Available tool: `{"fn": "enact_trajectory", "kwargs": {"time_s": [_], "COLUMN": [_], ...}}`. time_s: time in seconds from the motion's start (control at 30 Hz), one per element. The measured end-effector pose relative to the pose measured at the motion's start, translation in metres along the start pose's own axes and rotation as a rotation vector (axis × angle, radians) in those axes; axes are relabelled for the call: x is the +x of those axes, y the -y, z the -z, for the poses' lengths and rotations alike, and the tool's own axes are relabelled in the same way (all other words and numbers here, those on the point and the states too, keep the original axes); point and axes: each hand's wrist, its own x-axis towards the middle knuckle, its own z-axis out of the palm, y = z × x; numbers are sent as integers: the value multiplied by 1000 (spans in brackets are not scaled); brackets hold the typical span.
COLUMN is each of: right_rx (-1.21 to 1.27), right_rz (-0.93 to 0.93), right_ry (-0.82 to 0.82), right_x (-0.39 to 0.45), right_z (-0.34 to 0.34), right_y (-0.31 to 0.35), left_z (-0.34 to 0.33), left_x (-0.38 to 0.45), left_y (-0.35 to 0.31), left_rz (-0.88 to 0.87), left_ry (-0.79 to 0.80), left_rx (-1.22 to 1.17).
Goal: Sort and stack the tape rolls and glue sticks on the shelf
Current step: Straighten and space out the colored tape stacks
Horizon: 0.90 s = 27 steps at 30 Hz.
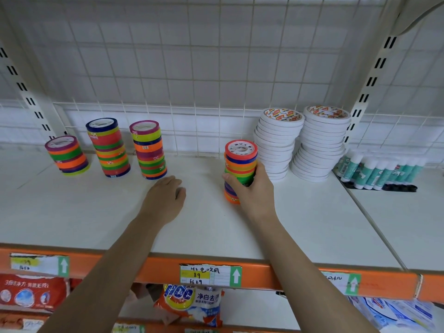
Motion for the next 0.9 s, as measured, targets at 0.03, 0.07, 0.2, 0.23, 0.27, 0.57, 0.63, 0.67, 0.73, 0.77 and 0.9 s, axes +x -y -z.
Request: {"fn": "enact_trajectory", "kwargs": {"time_s": [0.03, 0.07, 0.2, 0.23, 0.27, 0.57, 0.63, 0.67, 0.73, 0.77, 0.9], "right_rx": [-6, -9, -5, -4, 2, 109, 94, 86, 71, 68, 81], "right_rz": [5, 9, 17, 15, 11, -9, -6, -4, 11, 19, 12], "right_ry": [5, 9, 11, 12, 16, -11, -13, -8, 3, 8, 12], "right_x": [0, 0, 0, 0, 0, 9, 12, 12, 12, 11, 12], "right_z": [0, 1, 0, 0, 0, 0, -1, -1, -2, -2, 1], "right_y": [0, -1, -1, -1, -1, 21, 20, 19, 15, 14, 16], "left_z": [0, 0, 0, 0, 0, 0, 0, 0, 0, -1, -2], "left_x": [0, 0, 0, 0, 0, 0, 0, 1, 1, 1, 1], "left_y": [0, 0, 0, 0, 0, -1, -1, -1, 0, 0, 4], "left_rz": [0, 1, 0, 1, 2, -2, -5, -6, -8, -8, -5], "left_ry": [-1, -3, -10, -9, -7, -10, -10, -10, -11, -12, -2], "left_rx": [-3, -6, -16, -15, -14, -10, -8, -7, -8, -10, -6]}}
